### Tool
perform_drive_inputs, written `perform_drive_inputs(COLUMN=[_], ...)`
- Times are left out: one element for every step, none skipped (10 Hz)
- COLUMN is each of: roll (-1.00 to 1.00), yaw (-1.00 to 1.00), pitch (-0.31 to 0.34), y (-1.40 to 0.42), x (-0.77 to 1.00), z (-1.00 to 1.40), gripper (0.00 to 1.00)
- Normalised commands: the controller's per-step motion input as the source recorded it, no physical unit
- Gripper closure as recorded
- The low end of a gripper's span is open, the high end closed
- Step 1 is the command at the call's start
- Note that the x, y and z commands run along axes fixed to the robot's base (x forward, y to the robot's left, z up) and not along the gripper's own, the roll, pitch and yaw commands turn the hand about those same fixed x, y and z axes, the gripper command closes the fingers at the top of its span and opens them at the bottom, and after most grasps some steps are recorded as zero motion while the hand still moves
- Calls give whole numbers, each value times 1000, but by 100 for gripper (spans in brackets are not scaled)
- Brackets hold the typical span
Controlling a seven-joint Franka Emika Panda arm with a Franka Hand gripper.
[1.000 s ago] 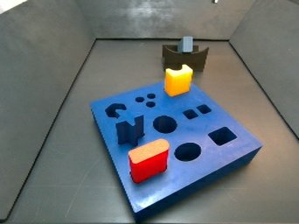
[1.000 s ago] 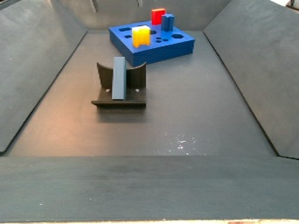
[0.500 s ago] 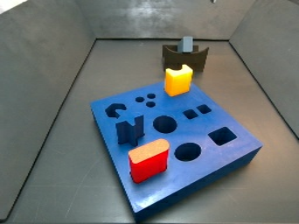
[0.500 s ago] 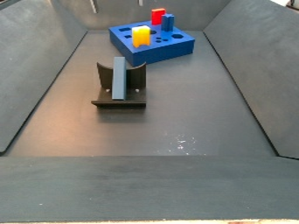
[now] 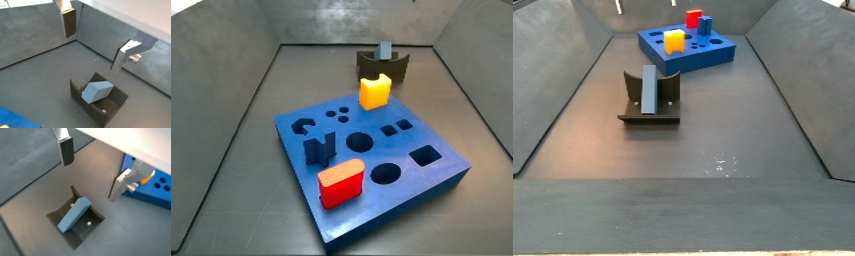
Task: Pick up the rectangle object. Move up. Place the rectangle object on the fixture. Regrasp the rectangle object. Move to above the board. Insert the rectangle object.
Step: Regrasp the rectangle object.
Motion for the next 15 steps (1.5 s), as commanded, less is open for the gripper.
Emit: perform_drive_inputs(roll=[1000, 1000, 1000, 1000, 1000, 1000, 1000, 1000, 1000, 1000, 1000, 1000, 1000, 1000, 1000], yaw=[35, 35, 35, 35, 36, 36, 36, 38, 39, 40, 44, 47, 54, 57, 70], pitch=[-39, -37, -34, -31, -28, -24, -17, -13, -3, 3, 15, 26, 46, 56, 84], y=[-20, -25, -24, -23, -25, -25, -27, -24, -31, -28, -30, -30, -35, -35, -38], x=[-15, -13, -7, 2, 6, 7, 18, 20, 29, 30, 41, 47, 52, 59, 68], z=[9, 8, 7, 3, -4, -2, 2, 1, -7, -8, -14, -10, -12, -15, -17], gripper=[0, 0, 0, 0, 0, 0, 0, 0, 0, 0, 0, 0, 0, 0, 0])
